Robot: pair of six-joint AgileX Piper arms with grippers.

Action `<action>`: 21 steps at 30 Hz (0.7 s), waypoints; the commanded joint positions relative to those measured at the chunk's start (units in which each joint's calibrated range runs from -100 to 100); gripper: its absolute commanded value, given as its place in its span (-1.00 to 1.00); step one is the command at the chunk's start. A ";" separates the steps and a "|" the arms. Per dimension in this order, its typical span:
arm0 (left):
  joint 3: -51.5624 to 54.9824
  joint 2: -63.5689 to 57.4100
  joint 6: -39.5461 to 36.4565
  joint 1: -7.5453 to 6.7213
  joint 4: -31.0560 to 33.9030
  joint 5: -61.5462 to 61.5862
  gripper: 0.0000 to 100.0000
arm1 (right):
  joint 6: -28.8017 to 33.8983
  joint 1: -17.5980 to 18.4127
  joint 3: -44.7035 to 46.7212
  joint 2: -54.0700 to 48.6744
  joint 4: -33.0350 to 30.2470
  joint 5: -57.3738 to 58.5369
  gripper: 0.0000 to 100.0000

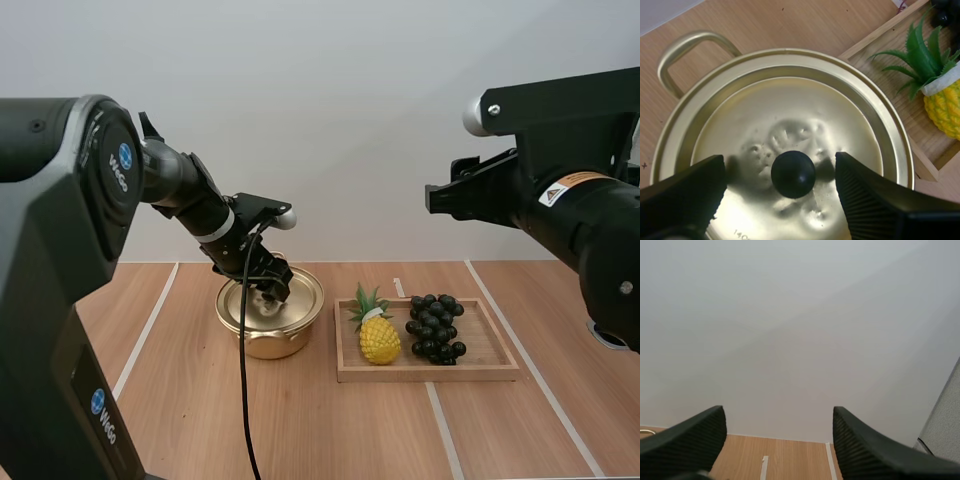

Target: Open the pot, put the pineapple inside, and close it

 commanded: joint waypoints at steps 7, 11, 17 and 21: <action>0.00 -0.45 0.17 -0.02 -0.54 0.21 -1.00 | -1.81 0.06 -0.58 -0.07 -0.18 4.13 1.00; -0.27 -1.86 0.17 -0.02 -2.52 0.21 -1.00 | -1.81 0.06 -0.58 -0.07 -0.07 4.48 1.00; -1.90 -6.21 0.17 0.05 -2.73 0.34 -1.00 | -1.81 0.06 -0.58 -0.07 0.00 4.86 1.00; -4.48 -11.14 0.17 0.05 -2.90 1.48 -1.00 | -1.81 0.06 -0.58 -0.07 0.00 4.86 1.00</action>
